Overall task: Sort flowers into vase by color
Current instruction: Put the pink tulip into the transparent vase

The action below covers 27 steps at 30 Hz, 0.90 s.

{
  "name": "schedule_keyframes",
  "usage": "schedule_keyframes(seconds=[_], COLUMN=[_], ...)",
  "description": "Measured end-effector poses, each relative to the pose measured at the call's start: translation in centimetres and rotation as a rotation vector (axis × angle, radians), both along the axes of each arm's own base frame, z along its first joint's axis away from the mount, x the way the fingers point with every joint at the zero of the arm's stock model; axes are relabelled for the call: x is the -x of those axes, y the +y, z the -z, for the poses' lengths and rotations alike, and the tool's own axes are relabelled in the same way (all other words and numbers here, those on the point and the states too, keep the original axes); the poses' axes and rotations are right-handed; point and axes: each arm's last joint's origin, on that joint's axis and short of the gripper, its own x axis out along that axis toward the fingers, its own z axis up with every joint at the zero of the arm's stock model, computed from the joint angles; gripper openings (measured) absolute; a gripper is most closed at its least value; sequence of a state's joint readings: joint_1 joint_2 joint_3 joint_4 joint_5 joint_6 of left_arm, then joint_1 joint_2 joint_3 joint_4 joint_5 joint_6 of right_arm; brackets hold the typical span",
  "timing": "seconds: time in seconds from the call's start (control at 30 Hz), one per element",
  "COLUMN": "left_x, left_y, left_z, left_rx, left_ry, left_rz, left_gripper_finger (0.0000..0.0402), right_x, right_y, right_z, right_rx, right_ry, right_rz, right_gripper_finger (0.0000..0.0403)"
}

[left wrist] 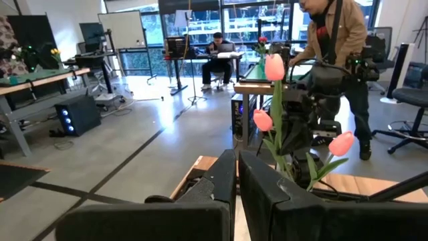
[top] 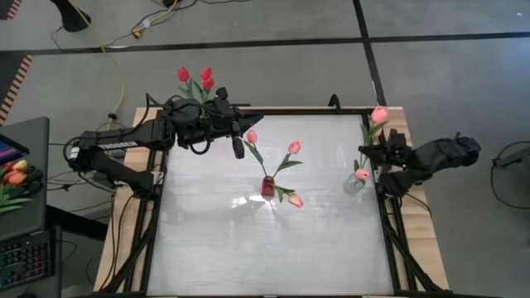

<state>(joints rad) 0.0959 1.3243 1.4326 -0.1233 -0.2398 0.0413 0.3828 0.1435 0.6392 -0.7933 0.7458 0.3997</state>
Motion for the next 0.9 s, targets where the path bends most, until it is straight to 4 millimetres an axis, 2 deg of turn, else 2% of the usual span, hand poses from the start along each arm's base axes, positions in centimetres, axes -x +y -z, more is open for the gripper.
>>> schedule_keyframes(seconds=[0.37, 0.9], left_x=[0.0, 0.0], left_y=[0.0, 0.0], left_z=[0.1, 0.3], left_rx=[-0.015, -0.036], left_ry=[0.016, 0.042], left_rz=[0.001, 0.002], left_gripper_finger=[0.0006, 0.0006], right_x=[-1.6, -2.1], right_y=[0.4, 0.6], right_z=[1.0, 1.5], right_rx=[0.003, -0.049], right_ry=[0.098, 0.140], right_rz=[0.150, 0.143], right_gripper_finger=[0.0026, 0.0026])
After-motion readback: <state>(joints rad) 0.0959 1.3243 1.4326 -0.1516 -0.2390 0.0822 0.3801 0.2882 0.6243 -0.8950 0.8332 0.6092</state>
